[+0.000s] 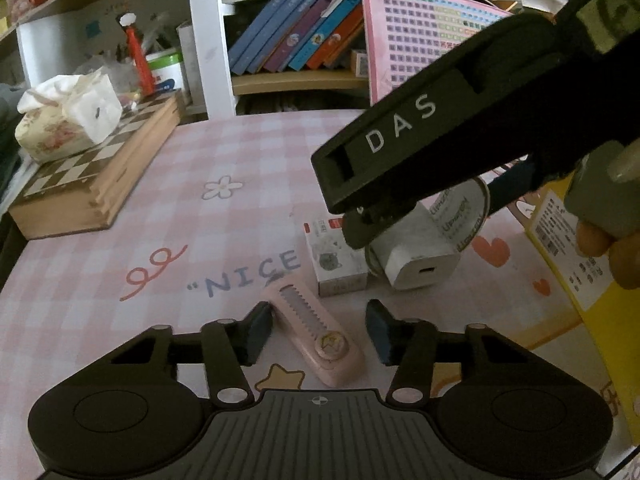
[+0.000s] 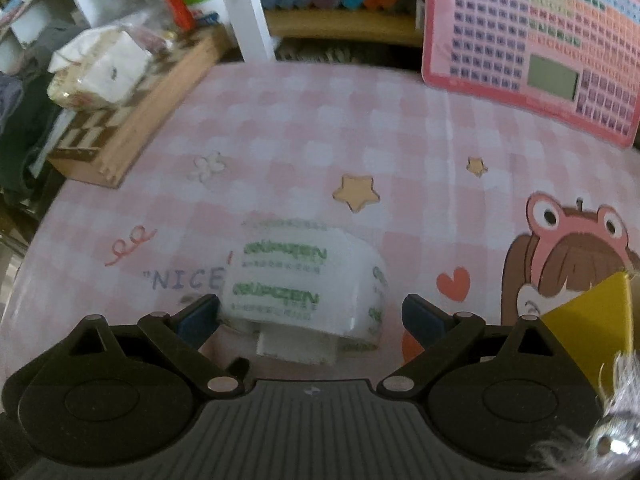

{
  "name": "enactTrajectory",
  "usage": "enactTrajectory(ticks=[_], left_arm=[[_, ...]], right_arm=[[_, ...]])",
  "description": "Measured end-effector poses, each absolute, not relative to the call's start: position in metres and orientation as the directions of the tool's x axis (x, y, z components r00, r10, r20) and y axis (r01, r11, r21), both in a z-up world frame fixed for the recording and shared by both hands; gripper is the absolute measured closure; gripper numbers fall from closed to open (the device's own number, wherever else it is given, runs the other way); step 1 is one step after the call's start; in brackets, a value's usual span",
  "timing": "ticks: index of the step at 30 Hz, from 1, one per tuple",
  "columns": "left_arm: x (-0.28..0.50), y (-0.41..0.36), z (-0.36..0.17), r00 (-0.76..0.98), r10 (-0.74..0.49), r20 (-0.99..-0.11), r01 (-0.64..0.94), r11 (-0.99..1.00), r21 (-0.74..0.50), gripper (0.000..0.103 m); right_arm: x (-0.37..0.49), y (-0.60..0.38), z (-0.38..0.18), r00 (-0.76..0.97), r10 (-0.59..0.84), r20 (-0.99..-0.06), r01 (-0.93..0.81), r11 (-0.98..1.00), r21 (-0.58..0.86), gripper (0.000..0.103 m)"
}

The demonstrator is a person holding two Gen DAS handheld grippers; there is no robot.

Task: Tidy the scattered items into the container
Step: 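Close the right tool on the tape roll while the left tool grasps the pink comb toy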

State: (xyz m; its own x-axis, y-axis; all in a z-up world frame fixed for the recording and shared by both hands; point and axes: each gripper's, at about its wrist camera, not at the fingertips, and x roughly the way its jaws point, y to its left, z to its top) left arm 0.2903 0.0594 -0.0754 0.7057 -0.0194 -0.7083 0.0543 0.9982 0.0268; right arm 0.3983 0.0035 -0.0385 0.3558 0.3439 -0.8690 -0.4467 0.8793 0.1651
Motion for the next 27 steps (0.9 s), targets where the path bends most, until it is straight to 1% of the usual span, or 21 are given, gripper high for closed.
enactTrajectory(ticks=[1, 2, 3, 4, 6, 11, 16, 22, 27], left_arm=[[0.289, 0.061, -0.075, 0.707, -0.021, -0.707, 0.055, 0.998, 0.026, 0.067], [0.289, 0.063, -0.075, 0.706, -0.021, -0.708, 0.054, 0.998, 0.025, 0.075], [0.287, 0.064, -0.074, 0.704, -0.019, -0.710, 0.052, 0.998, 0.025, 0.078], [0.287, 0.066, -0.073, 0.702, -0.021, -0.712, 0.050, 0.999, 0.020, 0.079], [0.286, 0.071, -0.071, 0.694, -0.035, -0.719, 0.050, 0.999, -0.001, 0.080], [0.270, 0.083, -0.063, 0.703, -0.068, -0.708, 0.047, 0.998, -0.049, 0.080], [0.251, 0.095, -0.054, 0.709, -0.083, -0.701, 0.029, 0.996, -0.088, 0.080], [0.231, 0.104, -0.046, 0.717, -0.079, -0.693, 0.006, 0.994, -0.107, 0.080], [0.216, 0.109, -0.041, 0.722, -0.071, -0.688, -0.010, 0.994, -0.112, 0.080]], right_arm=[[0.399, 0.002, -0.040, 0.348, 0.350, -0.870, -0.443, 0.879, 0.177, 0.008], [0.399, 0.001, -0.040, 0.343, 0.363, -0.866, -0.443, 0.876, 0.192, 0.015], [0.398, 0.000, -0.040, 0.339, 0.377, -0.862, -0.447, 0.871, 0.205, 0.019], [0.396, 0.000, -0.040, 0.344, 0.373, -0.862, -0.448, 0.872, 0.199, 0.019], [0.393, -0.002, -0.038, 0.358, 0.374, -0.855, -0.450, 0.872, 0.193, 0.019], [0.379, -0.016, -0.027, 0.384, 0.436, -0.814, -0.457, 0.856, 0.243, 0.019], [0.362, -0.024, -0.017, 0.393, 0.449, -0.803, -0.484, 0.843, 0.235, 0.019], [0.340, -0.031, -0.014, 0.329, 0.455, -0.828, -0.504, 0.826, 0.254, 0.019], [0.315, -0.036, -0.012, 0.319, 0.393, -0.863, -0.541, 0.822, 0.174, 0.019]])
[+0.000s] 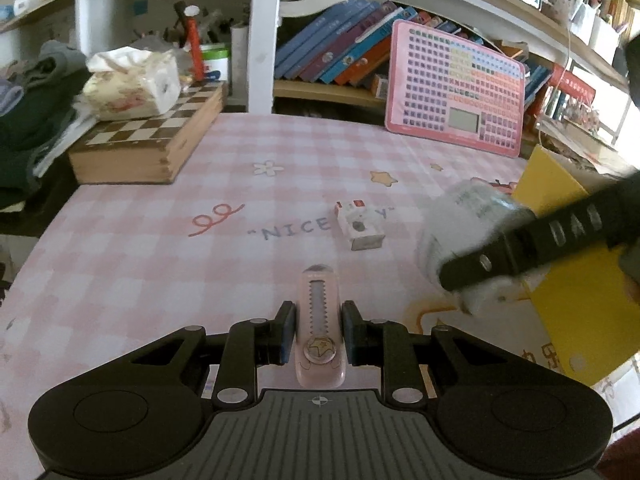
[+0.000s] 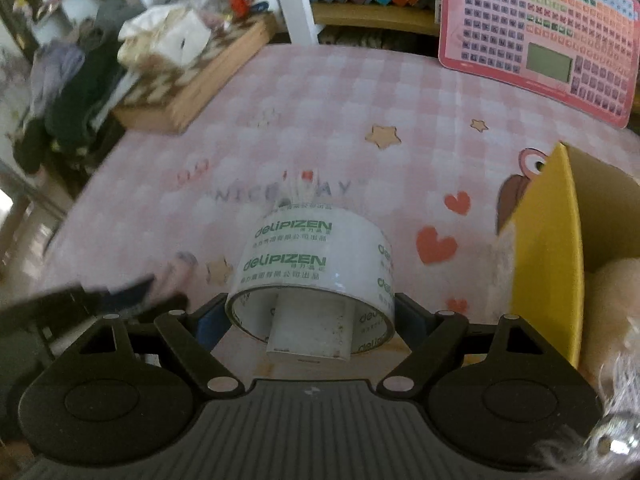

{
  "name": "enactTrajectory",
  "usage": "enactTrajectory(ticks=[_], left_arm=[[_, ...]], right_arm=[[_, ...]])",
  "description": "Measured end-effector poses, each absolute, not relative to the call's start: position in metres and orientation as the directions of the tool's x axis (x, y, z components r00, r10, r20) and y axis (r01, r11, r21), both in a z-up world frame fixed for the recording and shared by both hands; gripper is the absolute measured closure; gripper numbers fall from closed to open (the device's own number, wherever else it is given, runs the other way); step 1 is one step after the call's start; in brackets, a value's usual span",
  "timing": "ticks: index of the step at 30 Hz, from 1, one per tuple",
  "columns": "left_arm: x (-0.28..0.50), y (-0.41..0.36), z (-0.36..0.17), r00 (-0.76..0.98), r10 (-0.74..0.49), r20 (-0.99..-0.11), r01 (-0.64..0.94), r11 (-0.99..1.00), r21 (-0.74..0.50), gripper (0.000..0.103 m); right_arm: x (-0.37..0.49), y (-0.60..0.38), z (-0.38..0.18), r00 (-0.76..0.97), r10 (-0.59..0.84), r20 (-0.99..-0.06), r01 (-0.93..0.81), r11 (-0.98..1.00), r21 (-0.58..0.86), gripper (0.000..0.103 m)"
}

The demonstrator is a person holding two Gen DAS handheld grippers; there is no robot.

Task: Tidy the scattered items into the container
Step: 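Close the right tool on the tape roll while the left tool grasps the pink comb toy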

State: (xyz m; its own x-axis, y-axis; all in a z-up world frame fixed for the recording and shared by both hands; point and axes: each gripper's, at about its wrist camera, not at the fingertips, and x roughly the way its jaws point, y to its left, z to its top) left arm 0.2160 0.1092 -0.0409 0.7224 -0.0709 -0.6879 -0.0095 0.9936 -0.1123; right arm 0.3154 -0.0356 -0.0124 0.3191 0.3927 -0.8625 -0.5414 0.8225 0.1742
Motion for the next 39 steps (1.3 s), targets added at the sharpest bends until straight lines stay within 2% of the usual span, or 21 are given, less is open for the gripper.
enactTrajectory(ticks=[5, 13, 19, 25, 27, 28, 39], left_arm=[[0.208, 0.111, -0.037, 0.726, -0.067, -0.684, -0.012, 0.994, -0.110, 0.080], [0.199, 0.115, -0.034, 0.730, -0.053, -0.682, -0.025, 0.994, -0.105, 0.080], [0.194, 0.119, -0.033, 0.732, -0.043, -0.680, -0.040, 0.994, -0.106, 0.080], [0.191, 0.121, -0.033, 0.732, -0.042, -0.680, -0.042, 0.993, -0.107, 0.080], [0.191, 0.121, -0.032, 0.732, -0.044, -0.680, -0.041, 0.993, -0.108, 0.080], [0.191, 0.121, -0.032, 0.732, -0.044, -0.680, -0.040, 0.993, -0.107, 0.080], [0.182, 0.111, -0.014, 0.758, -0.075, -0.648, 0.012, 0.995, -0.100, 0.080]], right_arm=[[0.310, -0.027, -0.027, 0.308, 0.367, -0.878, -0.550, 0.822, 0.151, 0.018], [0.312, 0.000, -0.033, 0.434, 0.374, -0.819, -0.635, 0.772, 0.016, 0.018], [0.315, 0.003, -0.040, 0.420, 0.371, -0.828, -0.641, 0.768, 0.019, 0.014], [0.313, 0.007, -0.049, 0.408, 0.327, -0.852, -0.640, 0.768, -0.012, 0.014], [0.312, 0.007, -0.052, 0.403, 0.311, -0.861, -0.643, 0.766, -0.024, 0.015], [0.311, 0.007, -0.052, 0.405, 0.305, -0.862, -0.644, 0.764, -0.032, 0.020], [0.292, -0.010, -0.010, 0.499, 0.396, -0.771, -0.632, 0.775, -0.011, 0.020]])
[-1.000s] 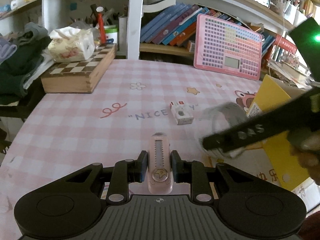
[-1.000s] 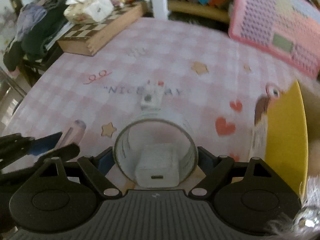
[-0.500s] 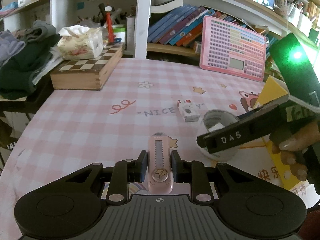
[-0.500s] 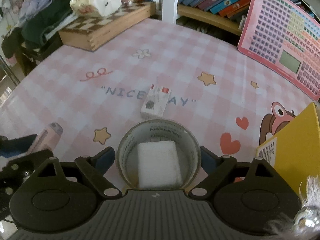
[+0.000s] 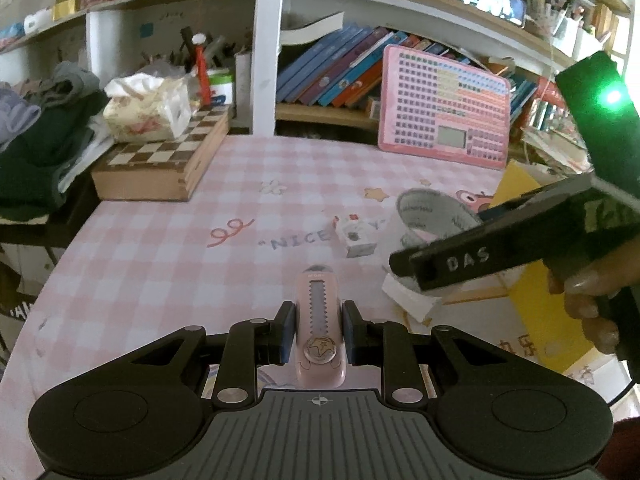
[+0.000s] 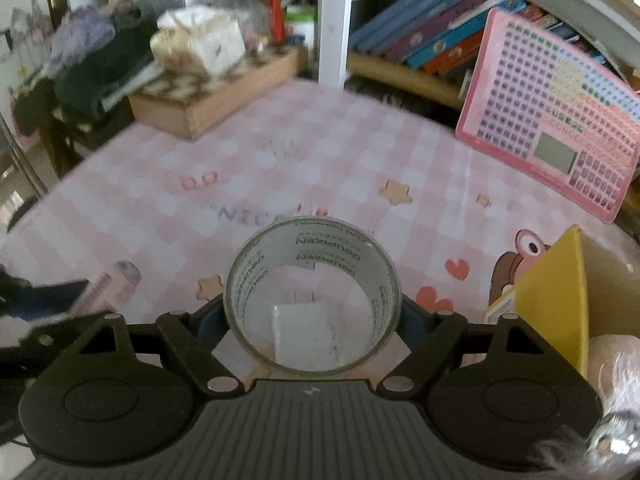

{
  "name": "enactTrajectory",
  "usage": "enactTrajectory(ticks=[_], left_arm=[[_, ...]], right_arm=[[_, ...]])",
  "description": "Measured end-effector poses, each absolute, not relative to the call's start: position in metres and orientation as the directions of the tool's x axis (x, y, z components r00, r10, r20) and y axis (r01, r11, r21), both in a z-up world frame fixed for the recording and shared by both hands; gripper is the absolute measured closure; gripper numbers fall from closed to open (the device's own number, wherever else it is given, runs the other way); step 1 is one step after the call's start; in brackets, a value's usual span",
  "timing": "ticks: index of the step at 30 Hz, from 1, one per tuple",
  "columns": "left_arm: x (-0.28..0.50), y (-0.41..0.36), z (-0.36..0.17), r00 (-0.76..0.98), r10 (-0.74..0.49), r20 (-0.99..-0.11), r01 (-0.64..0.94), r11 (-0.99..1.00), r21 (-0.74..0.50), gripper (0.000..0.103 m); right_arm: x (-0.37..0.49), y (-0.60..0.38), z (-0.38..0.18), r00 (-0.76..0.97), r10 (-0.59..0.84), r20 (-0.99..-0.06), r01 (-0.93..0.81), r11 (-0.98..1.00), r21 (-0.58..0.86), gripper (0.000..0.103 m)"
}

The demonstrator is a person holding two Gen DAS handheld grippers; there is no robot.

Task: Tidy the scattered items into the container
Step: 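Close the right tool on the tape roll while the left tool grasps the pink comb toy, then lift the tape roll and pink comb and carry both over the yellow box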

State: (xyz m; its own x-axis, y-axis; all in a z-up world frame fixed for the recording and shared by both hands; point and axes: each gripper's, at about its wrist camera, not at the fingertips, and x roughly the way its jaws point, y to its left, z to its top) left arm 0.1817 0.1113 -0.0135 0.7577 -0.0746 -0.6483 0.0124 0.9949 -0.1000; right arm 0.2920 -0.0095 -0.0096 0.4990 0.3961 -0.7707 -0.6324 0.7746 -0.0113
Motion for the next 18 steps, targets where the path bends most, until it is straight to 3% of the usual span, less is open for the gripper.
enactTrajectory(ticks=[18], left_arm=[[0.137, 0.106, 0.018, 0.800, -0.122, -0.587, 0.080, 0.992, -0.098, 0.080]], right_arm=[[0.228, -0.046, 0.032, 0.528, 0.471, -0.707, -0.611, 0.788, 0.069, 0.020]])
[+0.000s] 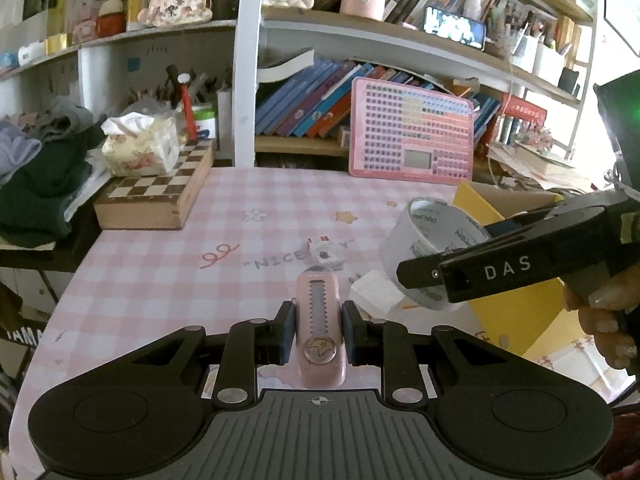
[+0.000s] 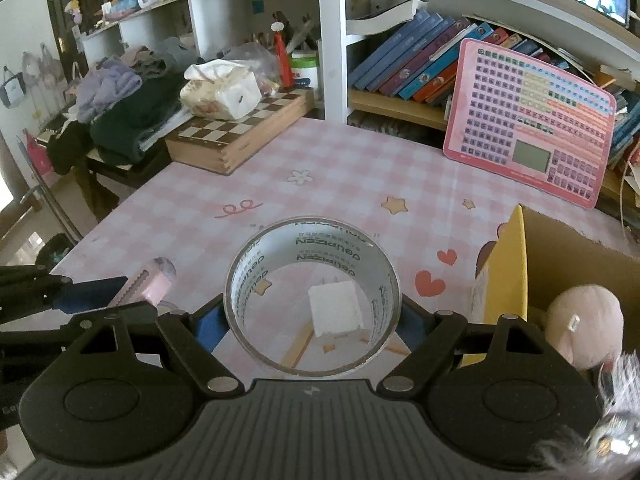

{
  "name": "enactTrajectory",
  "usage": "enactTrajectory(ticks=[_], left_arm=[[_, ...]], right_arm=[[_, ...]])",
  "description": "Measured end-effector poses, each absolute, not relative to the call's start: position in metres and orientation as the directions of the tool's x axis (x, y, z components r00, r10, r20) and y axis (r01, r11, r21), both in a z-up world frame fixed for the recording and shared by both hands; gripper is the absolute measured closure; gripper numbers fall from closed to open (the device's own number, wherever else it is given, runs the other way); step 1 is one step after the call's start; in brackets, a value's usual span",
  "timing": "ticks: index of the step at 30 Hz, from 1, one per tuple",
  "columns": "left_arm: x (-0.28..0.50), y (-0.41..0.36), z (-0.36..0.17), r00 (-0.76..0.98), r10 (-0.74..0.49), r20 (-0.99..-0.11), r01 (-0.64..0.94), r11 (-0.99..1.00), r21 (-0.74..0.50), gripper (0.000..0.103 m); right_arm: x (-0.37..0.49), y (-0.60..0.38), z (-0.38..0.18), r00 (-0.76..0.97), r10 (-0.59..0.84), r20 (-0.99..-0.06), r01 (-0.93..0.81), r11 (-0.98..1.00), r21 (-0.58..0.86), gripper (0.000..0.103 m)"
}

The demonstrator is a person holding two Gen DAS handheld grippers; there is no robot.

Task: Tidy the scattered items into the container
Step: 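Lift the tape roll and pink comb and carry both over the yellow box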

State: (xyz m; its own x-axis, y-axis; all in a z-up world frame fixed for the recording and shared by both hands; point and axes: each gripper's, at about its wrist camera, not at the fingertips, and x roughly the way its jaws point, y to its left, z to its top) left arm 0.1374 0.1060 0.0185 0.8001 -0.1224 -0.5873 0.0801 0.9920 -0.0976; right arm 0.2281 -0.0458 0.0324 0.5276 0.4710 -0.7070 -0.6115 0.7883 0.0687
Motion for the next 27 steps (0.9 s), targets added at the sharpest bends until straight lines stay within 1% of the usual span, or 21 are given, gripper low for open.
enactTrajectory(ticks=[6, 12, 22, 27], left_arm=[[0.119, 0.105, 0.026, 0.806, -0.143, -0.574, 0.108, 0.990, -0.094, 0.080], [0.099, 0.105, 0.040, 0.827, -0.176, -0.535, 0.140, 0.984, -0.106, 0.080], [0.063, 0.098, 0.049, 0.809, -0.241, -0.535, 0.216, 0.970, -0.111, 0.080], [0.052, 0.101, 0.046, 0.800, -0.256, -0.543, 0.224, 0.966, -0.125, 0.080]], right_arm=[[0.204, -0.058, 0.038, 0.537, 0.478, -0.695, -0.589, 0.802, 0.097, 0.020], [0.170, -0.069, 0.047, 0.567, 0.471, -0.676, -0.585, 0.807, 0.072, 0.020], [0.123, -0.079, 0.046, 0.586, 0.457, -0.669, -0.542, 0.835, 0.096, 0.020], [0.104, -0.080, 0.046, 0.591, 0.457, -0.665, -0.536, 0.839, 0.100, 0.020]])
